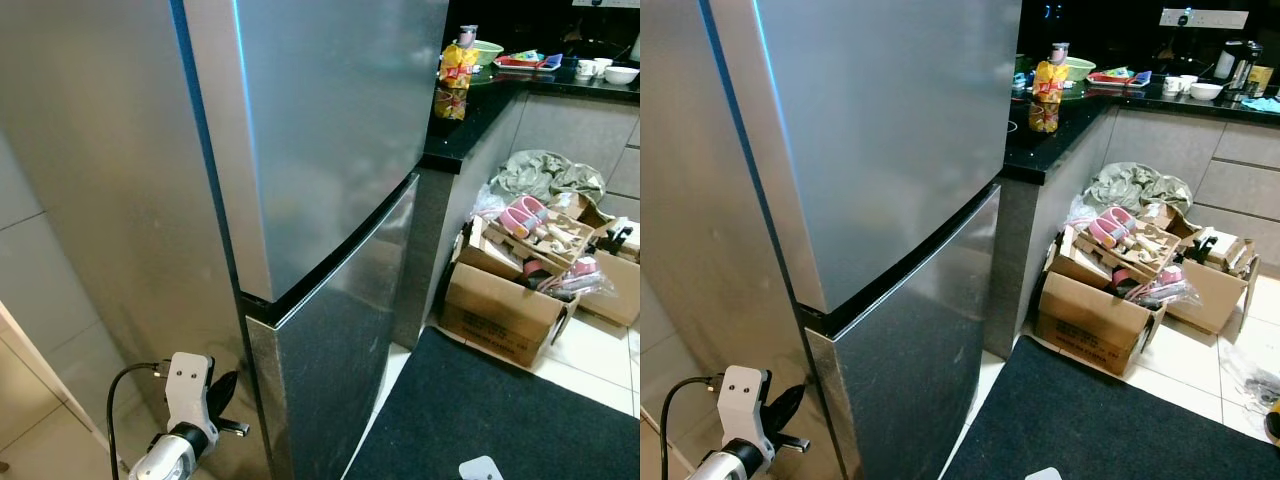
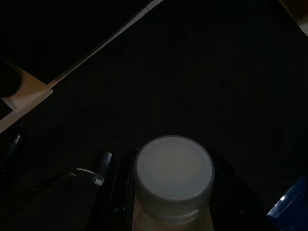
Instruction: Restocking fridge
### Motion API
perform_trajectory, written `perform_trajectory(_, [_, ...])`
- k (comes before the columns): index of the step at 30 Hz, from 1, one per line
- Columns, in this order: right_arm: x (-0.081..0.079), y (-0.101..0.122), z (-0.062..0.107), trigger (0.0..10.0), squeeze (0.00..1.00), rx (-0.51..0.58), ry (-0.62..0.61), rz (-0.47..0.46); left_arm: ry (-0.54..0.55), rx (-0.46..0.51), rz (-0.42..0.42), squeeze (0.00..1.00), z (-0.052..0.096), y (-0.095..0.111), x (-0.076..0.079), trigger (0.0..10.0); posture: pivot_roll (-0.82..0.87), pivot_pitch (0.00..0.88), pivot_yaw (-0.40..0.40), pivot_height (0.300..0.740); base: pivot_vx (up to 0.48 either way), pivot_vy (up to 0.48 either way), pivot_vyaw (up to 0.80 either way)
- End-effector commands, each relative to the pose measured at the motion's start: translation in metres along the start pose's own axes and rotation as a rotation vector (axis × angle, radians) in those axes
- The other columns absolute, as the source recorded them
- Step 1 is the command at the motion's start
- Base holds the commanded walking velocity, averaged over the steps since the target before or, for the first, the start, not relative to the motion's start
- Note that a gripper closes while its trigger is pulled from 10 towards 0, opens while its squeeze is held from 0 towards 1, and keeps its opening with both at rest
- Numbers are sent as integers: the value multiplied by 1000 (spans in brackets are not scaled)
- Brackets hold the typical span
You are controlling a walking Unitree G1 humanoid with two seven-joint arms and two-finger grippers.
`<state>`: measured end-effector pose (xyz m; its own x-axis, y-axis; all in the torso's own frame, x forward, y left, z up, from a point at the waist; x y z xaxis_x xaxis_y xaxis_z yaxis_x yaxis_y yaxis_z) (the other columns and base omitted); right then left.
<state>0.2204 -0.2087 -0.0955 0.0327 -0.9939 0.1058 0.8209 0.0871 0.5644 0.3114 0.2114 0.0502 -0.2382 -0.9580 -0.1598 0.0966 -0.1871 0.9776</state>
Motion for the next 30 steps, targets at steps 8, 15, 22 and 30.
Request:
perform_trajectory(8, [6,3,0,10000,0,12,-18,-19,-103,28,57,0,-9,4,21,10000,-60,92,-25,740,0,0,0])
perform_trajectory(15, [6,4,0,10000,0,15,-18,-19,-191,39,89,0,-9,6,25,10000,-61,93,-25,740,0,0,0])
perform_trajectory(22, [6,2,0,10000,0,11,-19,-18,-273,54,81,0,-9,13,30,10000,-60,95,-26,740,0,0,0])
perform_trajectory(30, [6,3,0,10000,0,13,-18,-20,-351,53,25,0,-8,16,38,10000,-60,95,-25,740,0,0,0])
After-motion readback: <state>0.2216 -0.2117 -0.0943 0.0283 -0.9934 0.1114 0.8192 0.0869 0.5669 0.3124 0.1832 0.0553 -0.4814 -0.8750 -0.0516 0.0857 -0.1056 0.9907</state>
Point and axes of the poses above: a point about 5 cm out from each wrist's last joint towards the gripper, its own z axis pointing back from the gripper into the wrist, its own y axis along the axis of the wrist's last joint, x = y × z, the point moved 3 cm from there along -z, pointing out of the wrist towards the gripper, and after that the axes turned 9 degrees about -z, right-handed, at the moved point
